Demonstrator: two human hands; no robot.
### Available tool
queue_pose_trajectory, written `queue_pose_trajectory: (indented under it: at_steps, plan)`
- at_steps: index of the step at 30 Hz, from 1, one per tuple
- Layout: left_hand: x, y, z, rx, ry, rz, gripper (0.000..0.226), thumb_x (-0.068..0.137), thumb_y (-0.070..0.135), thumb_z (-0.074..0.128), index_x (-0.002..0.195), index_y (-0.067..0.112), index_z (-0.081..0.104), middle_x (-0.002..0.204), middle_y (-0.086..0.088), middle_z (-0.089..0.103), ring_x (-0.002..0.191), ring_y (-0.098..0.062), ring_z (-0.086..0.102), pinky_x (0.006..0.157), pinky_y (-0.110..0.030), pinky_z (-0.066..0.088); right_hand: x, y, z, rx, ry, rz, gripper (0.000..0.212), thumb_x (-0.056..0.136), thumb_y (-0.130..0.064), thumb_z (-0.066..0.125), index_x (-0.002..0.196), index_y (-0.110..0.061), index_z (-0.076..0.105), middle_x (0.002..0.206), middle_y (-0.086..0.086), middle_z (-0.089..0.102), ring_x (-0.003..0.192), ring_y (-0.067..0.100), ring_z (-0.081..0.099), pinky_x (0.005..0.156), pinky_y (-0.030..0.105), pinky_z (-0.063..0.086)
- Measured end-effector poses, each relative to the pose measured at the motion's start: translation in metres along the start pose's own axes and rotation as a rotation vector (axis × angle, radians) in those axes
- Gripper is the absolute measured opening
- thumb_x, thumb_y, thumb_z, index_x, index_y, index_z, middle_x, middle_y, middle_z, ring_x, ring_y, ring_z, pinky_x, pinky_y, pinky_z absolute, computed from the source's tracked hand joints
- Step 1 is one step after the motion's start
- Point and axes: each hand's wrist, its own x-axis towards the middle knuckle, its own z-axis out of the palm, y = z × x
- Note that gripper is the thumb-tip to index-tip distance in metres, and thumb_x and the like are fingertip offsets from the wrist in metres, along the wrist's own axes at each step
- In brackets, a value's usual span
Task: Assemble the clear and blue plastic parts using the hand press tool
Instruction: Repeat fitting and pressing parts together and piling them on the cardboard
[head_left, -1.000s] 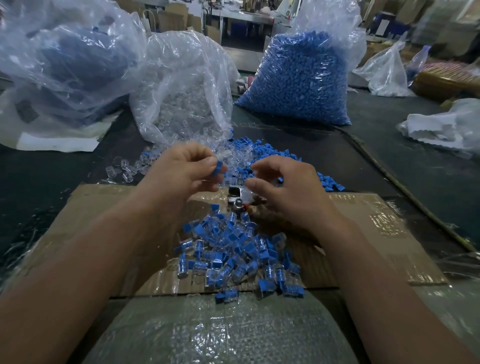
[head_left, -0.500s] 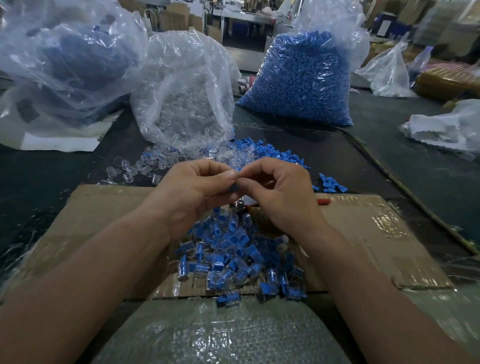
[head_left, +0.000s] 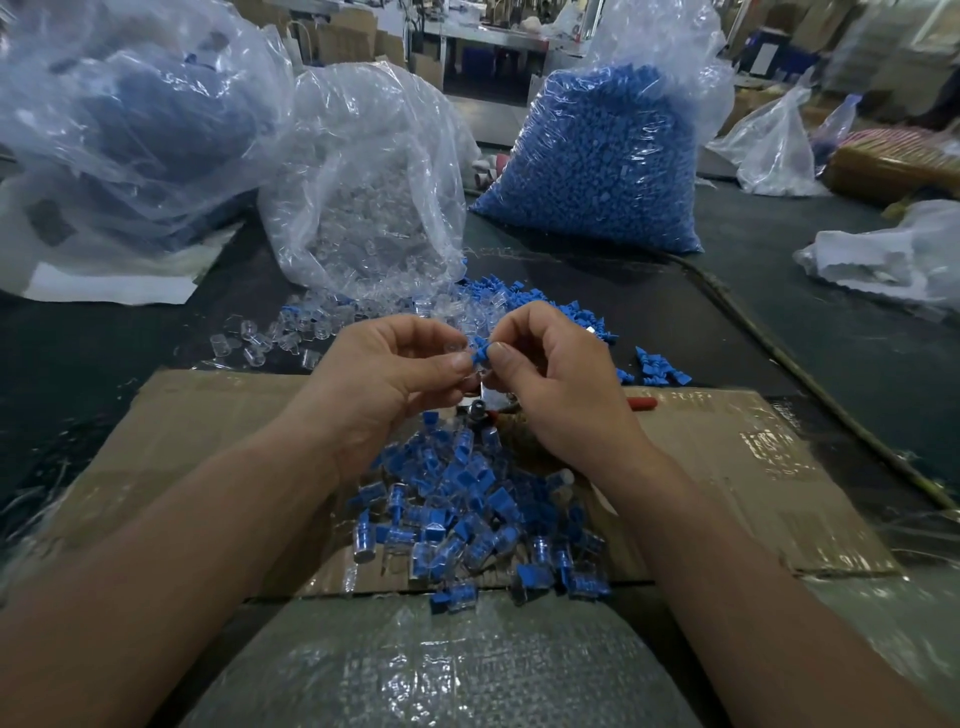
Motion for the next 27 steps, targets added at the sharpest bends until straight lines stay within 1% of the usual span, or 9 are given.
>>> queue_pose_trajectory:
  at_steps: [3, 6, 8, 10, 12, 17, 22, 24, 27]
  plan:
    - [0.0009, 0.0000, -0.0009, 0.013, 0.020, 0.013, 0.017, 0.069, -0.005, 0.061, 0.083, 0.006, 0.063, 0.060, 0.000, 0.065, 0.055, -0.009, 0.064, 0.050, -0.014, 0.050, -0.0004, -0.0002, -0.0002, 0.019, 0.025, 0.009, 0.025, 0.090, -0.010, 0.055, 0.073, -0.028, 0.048, 0.071, -0.005, 0.057, 0.076, 0.022, 0.061, 0.074, 0.045, 0.051]
    - [0.0016, 0.0009, -0.0029, -0.021, 0.024, 0.028, 0.020, 0.077, -0.008, 0.056, 0.084, 0.008, 0.065, 0.064, -0.001, 0.067, 0.058, -0.010, 0.065, 0.052, -0.015, 0.051, 0.0000, 0.0003, -0.0001, 0.026, 0.043, 0.017, 0.026, 0.090, -0.010, 0.055, 0.073, -0.028, 0.047, 0.071, -0.006, 0.057, 0.076, 0.021, 0.062, 0.075, 0.043, 0.052]
    - [0.0018, 0.0003, -0.0040, 0.047, 0.025, 0.052, 0.015, 0.076, -0.003, 0.059, 0.078, 0.010, 0.067, 0.067, 0.000, 0.069, 0.060, -0.008, 0.065, 0.055, -0.016, 0.052, 0.0002, 0.0009, 0.0004, 0.021, 0.046, 0.013, 0.026, 0.090, -0.011, 0.056, 0.073, -0.029, 0.047, 0.070, -0.006, 0.056, 0.075, 0.019, 0.061, 0.073, 0.038, 0.052]
    - [0.0019, -0.0002, -0.0041, 0.116, 0.043, 0.060, 0.011, 0.072, 0.005, 0.062, 0.077, 0.013, 0.068, 0.068, 0.004, 0.070, 0.061, -0.003, 0.063, 0.055, -0.014, 0.051, 0.0002, 0.0012, 0.0003, 0.015, 0.055, 0.004, 0.026, 0.089, -0.012, 0.056, 0.073, -0.029, 0.047, 0.069, -0.008, 0.055, 0.069, 0.013, 0.057, 0.066, 0.028, 0.050]
    - [0.0026, -0.0003, -0.0040, 0.032, 0.056, 0.027, 0.014, 0.064, 0.009, 0.063, 0.078, 0.008, 0.066, 0.064, 0.002, 0.069, 0.058, -0.004, 0.063, 0.054, -0.014, 0.051, -0.0002, 0.0010, 0.0002, 0.028, 0.077, -0.012, 0.026, 0.089, -0.011, 0.057, 0.072, -0.029, 0.048, 0.067, -0.009, 0.053, 0.065, 0.011, 0.055, 0.062, 0.023, 0.047]
    - [0.0011, 0.0032, -0.0011, -0.168, -0.010, -0.080, 0.017, 0.064, 0.000, 0.057, 0.080, 0.000, 0.061, 0.060, -0.006, 0.066, 0.054, -0.010, 0.065, 0.051, -0.016, 0.052, -0.0010, -0.0002, 0.0018, 0.035, 0.092, -0.033, 0.026, 0.088, -0.009, 0.058, 0.072, -0.028, 0.048, 0.067, -0.008, 0.054, 0.069, 0.016, 0.058, 0.066, 0.032, 0.050]
    - [-0.0013, 0.0025, -0.0016, -0.152, -0.072, -0.064, 0.025, 0.058, -0.006, 0.058, 0.082, 0.000, 0.062, 0.066, -0.007, 0.068, 0.061, -0.014, 0.068, 0.054, -0.017, 0.053, -0.0016, -0.0011, 0.0022, 0.030, 0.059, -0.028, 0.024, 0.087, -0.009, 0.059, 0.073, -0.028, 0.050, 0.069, -0.008, 0.058, 0.068, 0.012, 0.059, 0.067, 0.034, 0.052]
    - [-0.0013, 0.0016, -0.0030, -0.130, -0.062, -0.041, 0.026, 0.056, -0.005, 0.059, 0.081, 0.000, 0.062, 0.066, -0.007, 0.068, 0.062, -0.014, 0.068, 0.055, -0.017, 0.054, -0.0017, -0.0012, 0.0020, 0.025, 0.057, -0.027, 0.025, 0.087, -0.011, 0.060, 0.072, -0.029, 0.051, 0.067, -0.009, 0.057, 0.065, 0.009, 0.057, 0.065, 0.031, 0.052]
    - [-0.0008, 0.0006, -0.0036, -0.078, -0.036, 0.004, 0.024, 0.055, -0.003, 0.061, 0.078, 0.003, 0.064, 0.067, -0.005, 0.069, 0.064, -0.014, 0.068, 0.057, -0.017, 0.053, -0.0018, -0.0011, 0.0005, 0.026, 0.079, -0.026, 0.026, 0.085, -0.011, 0.062, 0.068, -0.029, 0.051, 0.062, -0.011, 0.055, 0.058, 0.003, 0.053, 0.057, 0.020, 0.047]
